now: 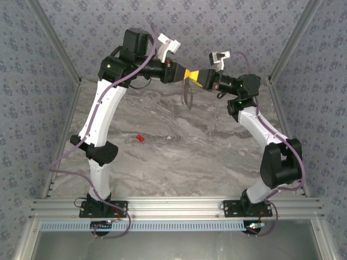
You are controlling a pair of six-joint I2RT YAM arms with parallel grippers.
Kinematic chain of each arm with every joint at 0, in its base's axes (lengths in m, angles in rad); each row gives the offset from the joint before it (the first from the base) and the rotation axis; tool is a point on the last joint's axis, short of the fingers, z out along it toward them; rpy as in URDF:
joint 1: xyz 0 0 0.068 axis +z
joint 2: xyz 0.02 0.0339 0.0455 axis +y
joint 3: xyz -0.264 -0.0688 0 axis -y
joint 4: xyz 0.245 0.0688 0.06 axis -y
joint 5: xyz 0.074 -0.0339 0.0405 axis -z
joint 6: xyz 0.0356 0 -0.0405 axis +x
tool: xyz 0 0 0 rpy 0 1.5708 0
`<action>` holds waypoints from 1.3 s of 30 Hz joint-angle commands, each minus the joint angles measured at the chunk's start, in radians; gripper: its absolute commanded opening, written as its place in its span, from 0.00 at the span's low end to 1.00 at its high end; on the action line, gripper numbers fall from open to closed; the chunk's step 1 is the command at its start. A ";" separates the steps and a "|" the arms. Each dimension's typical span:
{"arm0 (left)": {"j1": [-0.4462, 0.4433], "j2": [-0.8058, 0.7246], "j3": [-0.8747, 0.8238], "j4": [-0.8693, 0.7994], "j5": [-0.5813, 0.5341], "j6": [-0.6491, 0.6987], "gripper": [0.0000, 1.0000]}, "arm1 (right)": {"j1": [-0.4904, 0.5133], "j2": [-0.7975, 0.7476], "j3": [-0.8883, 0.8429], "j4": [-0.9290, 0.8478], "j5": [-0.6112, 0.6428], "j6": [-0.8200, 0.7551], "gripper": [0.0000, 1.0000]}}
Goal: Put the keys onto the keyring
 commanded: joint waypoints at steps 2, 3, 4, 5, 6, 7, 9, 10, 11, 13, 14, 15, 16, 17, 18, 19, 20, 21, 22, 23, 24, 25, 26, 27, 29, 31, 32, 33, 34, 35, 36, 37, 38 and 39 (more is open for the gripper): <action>0.008 -0.044 0.037 0.092 -0.090 -0.088 0.46 | -0.027 -0.044 0.005 0.005 0.101 -0.031 0.00; 0.014 -0.051 0.037 0.112 -0.100 -0.117 0.48 | -0.030 -0.047 0.006 0.005 0.113 -0.031 0.00; 0.019 -0.061 0.037 0.131 -0.117 -0.141 0.50 | -0.033 -0.049 0.010 0.006 0.124 -0.030 0.00; 0.022 -0.070 0.038 0.146 -0.142 -0.166 0.51 | -0.035 -0.052 0.013 0.005 0.134 -0.030 0.00; 0.023 -0.077 0.037 0.160 -0.160 -0.186 0.52 | -0.036 -0.053 0.019 0.006 0.143 -0.031 0.00; 0.024 -0.083 0.036 0.173 -0.186 -0.207 0.54 | -0.037 -0.055 0.026 0.005 0.154 -0.029 0.00; 0.024 -0.092 0.033 0.199 -0.221 -0.251 0.54 | -0.038 -0.054 0.041 0.006 0.179 -0.029 0.00; 0.023 -0.093 0.031 0.213 -0.229 -0.277 0.54 | -0.038 -0.058 0.047 0.004 0.200 -0.028 0.00; 0.021 -0.093 0.031 0.231 -0.231 -0.301 0.54 | -0.038 -0.059 0.054 0.001 0.220 -0.027 0.00; 0.014 -0.089 0.029 0.267 -0.222 -0.341 0.54 | -0.037 -0.061 0.068 -0.002 0.261 -0.029 0.00; 0.008 -0.086 0.029 0.287 -0.214 -0.361 0.54 | -0.036 -0.062 0.076 -0.003 0.283 -0.030 0.00; 0.004 -0.083 0.029 0.302 -0.212 -0.380 0.53 | -0.036 -0.061 0.083 -0.007 0.302 -0.033 0.00; -0.002 -0.079 0.029 0.317 -0.210 -0.404 0.52 | -0.036 -0.063 0.089 -0.013 0.323 -0.037 0.00; -0.007 -0.075 0.029 0.331 -0.209 -0.428 0.51 | -0.035 -0.065 0.096 -0.018 0.347 -0.039 0.00; -0.013 -0.071 0.029 0.343 -0.207 -0.442 0.50 | -0.034 -0.064 0.104 -0.024 0.366 -0.043 0.00; -0.020 -0.066 0.029 0.355 -0.207 -0.454 0.49 | -0.031 -0.064 0.115 -0.031 0.383 -0.047 0.00; -0.026 -0.062 0.029 0.364 -0.209 -0.465 0.49 | -0.028 -0.063 0.127 -0.039 0.396 -0.052 0.00; -0.032 -0.058 0.029 0.364 -0.207 -0.474 0.49 | -0.024 -0.062 0.137 -0.045 0.408 -0.056 0.00; -0.036 -0.055 0.029 0.400 -0.208 -0.482 0.48 | -0.022 -0.060 0.148 -0.051 0.418 -0.060 0.00; -0.039 -0.050 0.029 0.413 -0.210 -0.492 0.47 | -0.019 -0.060 0.159 -0.055 0.427 -0.063 0.00; -0.043 -0.046 0.029 0.422 -0.212 -0.498 0.47 | -0.014 -0.059 0.168 -0.060 0.432 -0.064 0.00; -0.045 -0.044 0.029 0.431 -0.213 -0.504 0.46 | -0.011 -0.058 0.177 -0.063 0.440 -0.066 0.00; -0.046 -0.042 0.029 0.439 -0.218 -0.509 0.45 | -0.008 -0.059 0.184 -0.067 0.447 -0.065 0.00; -0.048 -0.040 0.029 0.446 -0.220 -0.510 0.45 | -0.004 -0.058 0.190 -0.069 0.452 -0.068 0.00; -0.054 -0.035 0.029 0.465 -0.225 -0.517 0.43 | 0.003 -0.057 0.196 -0.070 0.464 -0.066 0.00; -0.061 -0.028 0.029 0.487 -0.225 -0.524 0.43 | 0.010 -0.057 0.203 -0.069 0.467 -0.063 0.00; -0.062 -0.026 0.030 0.495 -0.229 -0.525 0.42 | 0.014 -0.056 0.206 -0.070 0.470 -0.062 0.00; -0.065 -0.024 0.029 0.499 -0.235 -0.526 0.42 | 0.016 -0.057 0.209 -0.069 0.472 -0.062 0.00; -0.064 -0.022 0.029 0.501 -0.241 -0.527 0.42 | 0.019 -0.057 0.212 -0.069 0.472 -0.061 0.00; -0.065 -0.021 0.030 0.504 -0.243 -0.528 0.42 | 0.021 -0.057 0.214 -0.071 0.472 -0.062 0.00; -0.065 -0.020 0.029 0.507 -0.248 -0.530 0.41 | 0.025 -0.058 0.218 -0.072 0.473 -0.061 0.00; -0.064 -0.018 0.030 0.510 -0.248 -0.531 0.41 | 0.028 -0.058 0.220 -0.073 0.474 -0.061 0.00; -0.064 -0.017 0.031 0.516 -0.249 -0.535 0.41 | 0.030 -0.059 0.221 -0.072 0.475 -0.061 0.00; -0.066 -0.015 0.030 0.521 -0.247 -0.538 0.40 | 0.033 -0.059 0.223 -0.074 0.477 -0.061 0.00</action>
